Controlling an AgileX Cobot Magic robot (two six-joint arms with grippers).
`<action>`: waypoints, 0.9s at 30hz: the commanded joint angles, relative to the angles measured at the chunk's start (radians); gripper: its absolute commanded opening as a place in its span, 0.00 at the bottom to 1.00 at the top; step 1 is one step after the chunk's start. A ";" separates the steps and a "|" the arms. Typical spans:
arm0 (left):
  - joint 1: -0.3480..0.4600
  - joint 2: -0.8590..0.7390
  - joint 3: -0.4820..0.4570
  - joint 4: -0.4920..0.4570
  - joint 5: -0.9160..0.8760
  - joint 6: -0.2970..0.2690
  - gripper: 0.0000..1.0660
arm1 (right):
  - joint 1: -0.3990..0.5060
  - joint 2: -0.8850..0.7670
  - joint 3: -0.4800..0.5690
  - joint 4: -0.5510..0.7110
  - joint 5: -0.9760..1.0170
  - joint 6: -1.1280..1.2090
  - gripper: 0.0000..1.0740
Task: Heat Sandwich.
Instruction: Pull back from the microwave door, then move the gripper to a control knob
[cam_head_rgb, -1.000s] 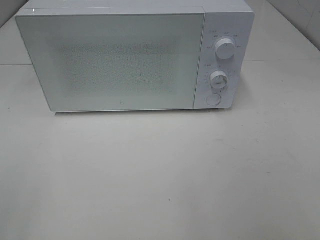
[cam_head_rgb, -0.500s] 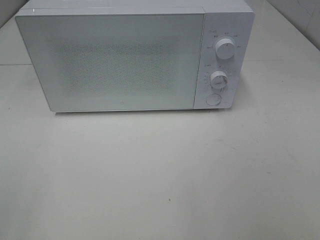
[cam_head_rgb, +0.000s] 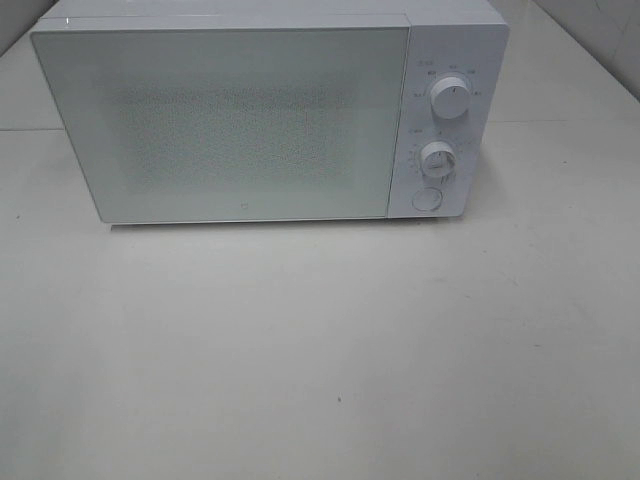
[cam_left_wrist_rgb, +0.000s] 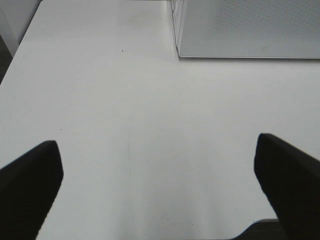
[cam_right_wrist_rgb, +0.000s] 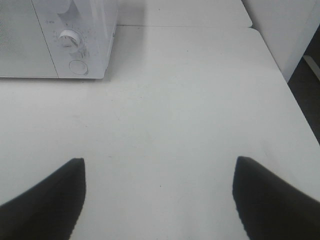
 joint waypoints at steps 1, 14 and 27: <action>0.002 -0.023 0.001 -0.009 -0.012 0.000 0.93 | -0.005 0.037 -0.020 -0.011 -0.034 -0.011 0.74; 0.002 -0.023 0.001 -0.009 -0.012 0.000 0.93 | -0.005 0.202 -0.020 -0.010 -0.218 -0.010 0.72; 0.002 -0.023 0.001 -0.009 -0.012 0.000 0.92 | -0.005 0.411 -0.020 -0.007 -0.413 -0.010 0.71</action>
